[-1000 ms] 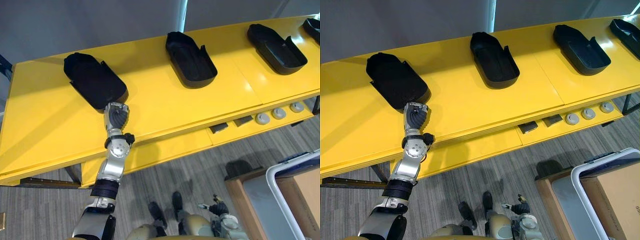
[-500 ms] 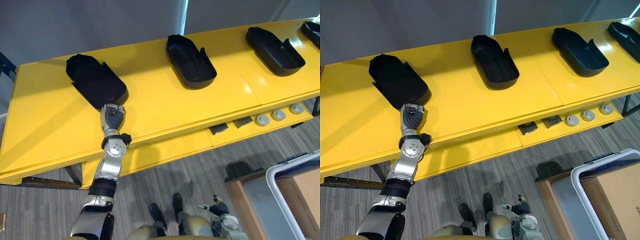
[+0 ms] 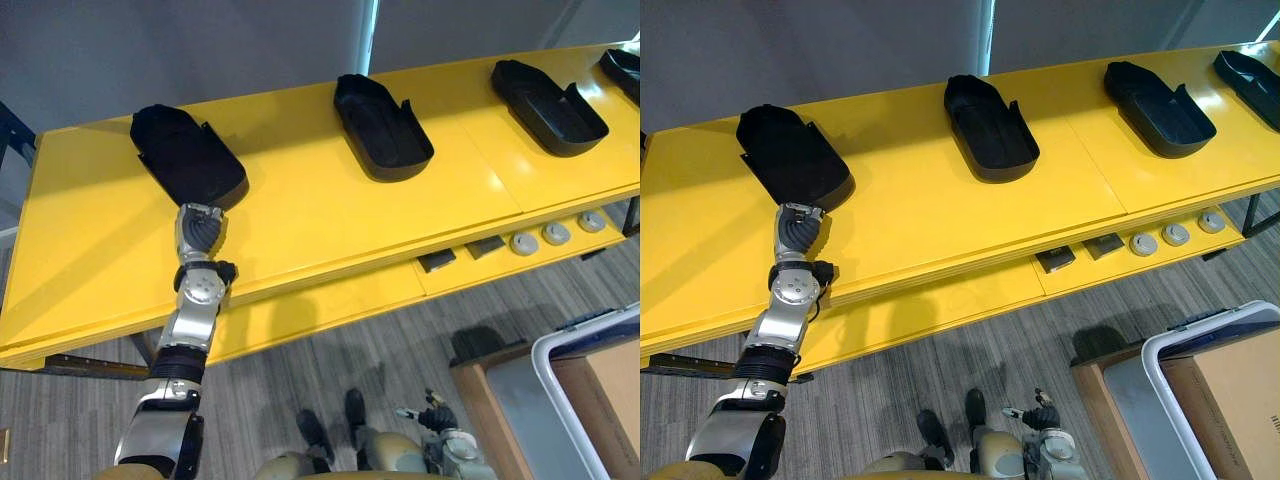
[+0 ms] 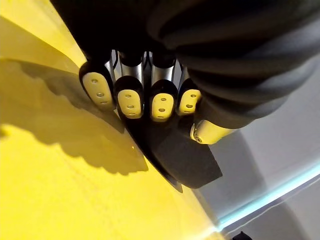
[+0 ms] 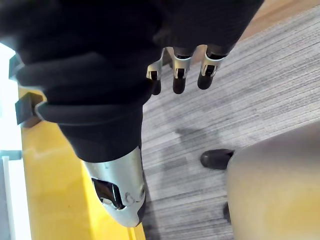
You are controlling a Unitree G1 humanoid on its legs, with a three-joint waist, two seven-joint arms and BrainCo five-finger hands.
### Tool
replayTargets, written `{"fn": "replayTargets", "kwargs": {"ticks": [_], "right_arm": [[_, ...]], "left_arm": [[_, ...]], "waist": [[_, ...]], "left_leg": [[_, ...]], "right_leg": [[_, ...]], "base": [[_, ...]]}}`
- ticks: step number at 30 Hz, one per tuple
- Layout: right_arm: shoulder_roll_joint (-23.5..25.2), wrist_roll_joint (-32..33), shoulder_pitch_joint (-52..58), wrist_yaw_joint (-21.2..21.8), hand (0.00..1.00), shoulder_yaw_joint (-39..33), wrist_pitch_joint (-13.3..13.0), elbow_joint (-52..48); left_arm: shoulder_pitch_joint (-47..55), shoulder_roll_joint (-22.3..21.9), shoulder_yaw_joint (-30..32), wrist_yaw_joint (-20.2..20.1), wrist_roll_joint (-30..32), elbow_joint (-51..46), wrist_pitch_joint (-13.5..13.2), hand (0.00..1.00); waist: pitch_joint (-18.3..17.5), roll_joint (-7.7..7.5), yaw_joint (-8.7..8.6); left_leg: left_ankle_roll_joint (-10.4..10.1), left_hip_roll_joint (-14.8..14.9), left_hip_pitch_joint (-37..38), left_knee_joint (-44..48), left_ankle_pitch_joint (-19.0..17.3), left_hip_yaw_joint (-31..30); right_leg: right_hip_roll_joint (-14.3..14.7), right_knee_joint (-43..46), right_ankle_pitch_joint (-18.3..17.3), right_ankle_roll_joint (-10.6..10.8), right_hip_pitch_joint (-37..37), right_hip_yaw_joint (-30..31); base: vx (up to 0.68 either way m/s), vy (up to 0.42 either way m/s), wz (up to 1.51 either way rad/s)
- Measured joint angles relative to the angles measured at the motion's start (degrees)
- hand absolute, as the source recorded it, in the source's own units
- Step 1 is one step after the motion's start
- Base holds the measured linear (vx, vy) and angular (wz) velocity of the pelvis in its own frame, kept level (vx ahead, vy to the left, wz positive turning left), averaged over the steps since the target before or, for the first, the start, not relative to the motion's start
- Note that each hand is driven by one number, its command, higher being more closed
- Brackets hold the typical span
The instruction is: Walk over and take plastic housings, then place them on the shelf
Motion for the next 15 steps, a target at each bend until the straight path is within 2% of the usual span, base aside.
{"fn": "replayTargets", "kwargs": {"ticks": [5, 8, 11, 15], "right_arm": [[0.1, 0.0, 0.0, 0.0, 0.00, 0.0, 0.0, 0.1], [0.1, 0.0, 0.0, 0.0, 0.00, -0.2, 0.0, 0.3], [0.0, 0.1, -0.1, 0.0, 0.00, -0.5, 0.0, 1.0], [-0.1, 0.1, -0.1, 0.0, 0.00, -0.6, 0.0, 1.3]], "left_arm": [[0.6, -0.8, -1.3, -0.1, 0.0, -3.5, 0.5, 1.00], [4.9, -3.1, -2.9, 0.0, 0.0, -15.0, 0.1, 1.00], [9.3, -5.8, -4.5, 0.0, 0.0, -27.2, -1.9, 1.00], [13.9, -6.1, -5.0, 0.1, 0.1, -41.6, -5.3, 1.00]], "waist": [[-0.2, -0.26, -0.06], [-0.2, -0.28, 0.11], [-0.2, -0.27, 0.79], [-0.3, -0.15, 1.05]], "left_leg": [[0.0, -0.1, 0.1, 0.0, 0.0, -0.3], [0.0, -0.3, 0.3, 0.0, 0.0, -0.8], [-0.2, -0.3, 0.6, 0.0, -0.1, -1.7], [-0.5, -0.4, 0.6, 0.0, -0.4, -2.5]], "right_leg": [[-0.1, 0.0, 0.0, 0.0, 0.1, -0.3], [-0.2, 0.0, 0.0, 0.0, 0.5, -0.7], [-0.5, 0.0, -0.3, 0.3, 1.0, -1.4], [-0.7, 0.6, -1.0, 0.5, 1.0, -2.3]], "base": [[0.00, 0.005, 0.02], [0.01, 0.016, 0.08], [0.00, 0.020, 0.13], [0.01, 0.013, 0.14]]}}
